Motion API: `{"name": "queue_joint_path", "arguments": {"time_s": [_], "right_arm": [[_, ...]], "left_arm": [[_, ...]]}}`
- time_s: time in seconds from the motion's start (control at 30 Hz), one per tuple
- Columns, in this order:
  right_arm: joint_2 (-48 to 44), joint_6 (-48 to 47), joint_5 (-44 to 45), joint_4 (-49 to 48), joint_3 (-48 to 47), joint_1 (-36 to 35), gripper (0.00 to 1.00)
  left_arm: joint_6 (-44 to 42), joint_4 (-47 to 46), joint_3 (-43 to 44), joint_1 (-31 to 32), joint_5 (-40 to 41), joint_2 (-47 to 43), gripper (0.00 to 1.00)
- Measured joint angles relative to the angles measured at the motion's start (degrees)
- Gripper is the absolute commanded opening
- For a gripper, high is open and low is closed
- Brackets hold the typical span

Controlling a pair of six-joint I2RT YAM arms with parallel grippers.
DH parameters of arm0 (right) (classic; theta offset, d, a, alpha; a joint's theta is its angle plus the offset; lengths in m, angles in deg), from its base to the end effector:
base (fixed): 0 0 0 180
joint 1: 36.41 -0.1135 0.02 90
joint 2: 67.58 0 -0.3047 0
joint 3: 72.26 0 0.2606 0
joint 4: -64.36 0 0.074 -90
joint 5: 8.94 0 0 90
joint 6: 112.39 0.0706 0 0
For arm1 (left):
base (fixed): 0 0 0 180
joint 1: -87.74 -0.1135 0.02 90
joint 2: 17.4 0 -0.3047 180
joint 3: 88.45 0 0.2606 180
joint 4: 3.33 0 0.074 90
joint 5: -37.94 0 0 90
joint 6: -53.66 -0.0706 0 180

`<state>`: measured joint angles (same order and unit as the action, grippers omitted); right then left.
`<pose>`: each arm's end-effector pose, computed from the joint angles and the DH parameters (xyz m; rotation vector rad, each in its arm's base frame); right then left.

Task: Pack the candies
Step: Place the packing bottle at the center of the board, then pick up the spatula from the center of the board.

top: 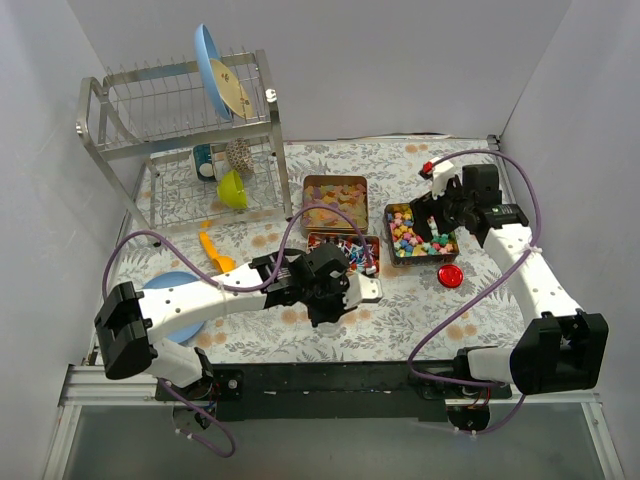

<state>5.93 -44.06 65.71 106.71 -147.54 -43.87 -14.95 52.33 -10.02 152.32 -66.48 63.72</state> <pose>0.2969 0.0577 0.3213 -0.7010 2.1429 0.1728 0.1163 -0.2857 0.2811 1.1224 2.5631 -0.7992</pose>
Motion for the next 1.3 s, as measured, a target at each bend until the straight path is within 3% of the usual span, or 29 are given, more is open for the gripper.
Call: {"name": "queue_joint_path", "arguments": {"time_s": [0.03,0.1,0.13,0.3,0.5,0.67,0.77,0.9,1.0,1.13,1.17,1.3], "right_arm": [[0.00,0.00,-0.11,0.00,0.20,0.00,0.91],[-0.02,-0.02,-0.44,-0.13,0.52,0.00,0.90],[-0.02,-0.09,-0.55,-0.20,0.72,0.00,0.90],[-0.04,-0.48,-0.63,-0.11,1.60,0.00,0.90],[-0.04,-1.05,-0.66,0.52,1.36,0.00,0.91],[-0.04,-1.27,-0.70,1.16,-0.09,0.00,0.92],[-0.07,-1.22,-0.98,1.07,-0.39,0.00,0.92],[-0.11,-0.98,-1.77,1.03,-0.39,0.00,0.92],[-0.63,-0.94,-2.40,1.05,-0.39,0.00,0.92],[-2.64,-0.81,-2.60,0.94,-0.22,0.07,0.92],[-3.10,-0.79,-2.64,0.92,-0.04,0.07,0.91],[-3.80,-0.59,-2.82,1.01,0.76,0.11,0.91]], "left_arm": [[0.31,-0.28,-0.48,0.00,-0.07,-0.09,0.15],[0.74,-0.35,-1.22,0.00,-0.13,-0.20,0.28],[0.83,-0.44,-1.46,0.00,-0.11,-0.24,0.40],[0.79,0.22,-1.18,0.00,0.39,-0.83,0.57],[-2.80,4.94,6.21,-0.44,3.15,-4.07,0.77],[-10.05,9.09,11.87,-4.17,6.64,-12.90,0.79],[-16.65,12.57,11.72,-10.71,8.07,-18.82,0.79],[-25.70,14.38,5.44,-23.19,10.25,-25.20,0.80],[-28.35,13.44,-3.48,-29.16,14.14,-27.76,0.78],[-21.46,11.04,-9.07,-38.01,18.56,-23.06,0.69],[-18.99,10.67,-8.57,-40.04,18.84,-21.14,0.62],[-3.19,9.40,-2.99,-49.27,19.37,-13.29,0.55]]}}
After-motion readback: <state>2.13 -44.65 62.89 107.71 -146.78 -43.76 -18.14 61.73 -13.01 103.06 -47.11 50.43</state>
